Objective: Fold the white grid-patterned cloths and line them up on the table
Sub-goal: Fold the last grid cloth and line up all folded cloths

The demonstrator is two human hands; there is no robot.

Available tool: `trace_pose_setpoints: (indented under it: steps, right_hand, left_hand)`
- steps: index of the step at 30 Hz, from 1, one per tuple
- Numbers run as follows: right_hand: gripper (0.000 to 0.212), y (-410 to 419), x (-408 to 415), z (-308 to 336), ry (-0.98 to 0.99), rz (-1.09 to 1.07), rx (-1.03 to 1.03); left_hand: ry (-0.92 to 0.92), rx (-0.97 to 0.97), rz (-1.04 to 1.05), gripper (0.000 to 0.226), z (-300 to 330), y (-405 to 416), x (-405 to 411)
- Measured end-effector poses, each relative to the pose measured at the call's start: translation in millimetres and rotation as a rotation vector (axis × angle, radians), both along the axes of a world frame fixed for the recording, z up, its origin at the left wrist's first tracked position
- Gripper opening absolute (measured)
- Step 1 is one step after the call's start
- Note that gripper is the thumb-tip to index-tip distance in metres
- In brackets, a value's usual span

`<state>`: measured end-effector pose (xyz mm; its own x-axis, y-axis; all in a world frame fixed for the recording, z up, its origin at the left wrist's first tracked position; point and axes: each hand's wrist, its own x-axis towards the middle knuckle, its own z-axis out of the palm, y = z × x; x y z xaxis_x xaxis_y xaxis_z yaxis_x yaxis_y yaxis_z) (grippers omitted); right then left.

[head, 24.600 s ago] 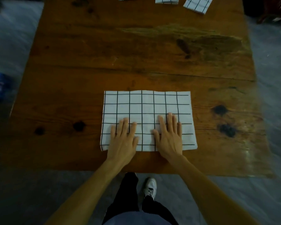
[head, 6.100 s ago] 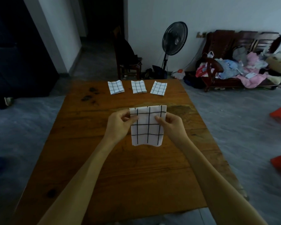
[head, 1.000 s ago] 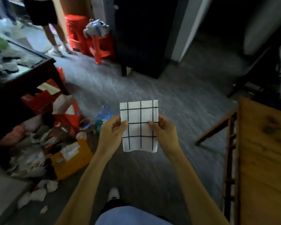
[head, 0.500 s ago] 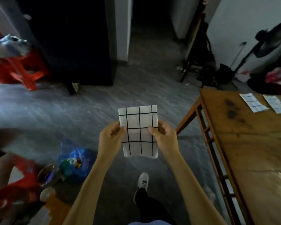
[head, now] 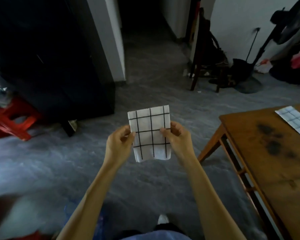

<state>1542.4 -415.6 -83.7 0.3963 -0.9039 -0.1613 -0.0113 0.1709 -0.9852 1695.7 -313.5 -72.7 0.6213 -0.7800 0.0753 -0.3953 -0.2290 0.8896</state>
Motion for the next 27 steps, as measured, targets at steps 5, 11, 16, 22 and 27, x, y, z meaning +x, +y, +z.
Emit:
trace_pose_setpoints:
  steps: [5, 11, 16, 22, 27]
  right_hand:
    - [0.018, -56, 46, -9, 0.027, -0.052, 0.020]
    - [0.015, -131, 102, -16, 0.133, -0.165, -0.005]
    - [0.011, -187, 163, -6, 0.182, -0.288, -0.057]
    - [0.010, -251, 211, 11, 0.210, -0.424, -0.140]
    - [0.009, -291, 209, -1, 0.262, -0.594, -0.171]
  left_hand:
    - [0.061, 0.019, -0.025, 0.014, -15, -69, 54]
    - [0.124, 0.001, -0.109, 0.008, -41, -165, 122]
    - [0.212, -0.029, -0.202, 0.011, -38, -242, 187]
    - [0.258, -0.057, -0.341, 0.014, -19, -335, 240]
    - [0.267, -0.042, -0.447, 0.012, -27, -396, 229]
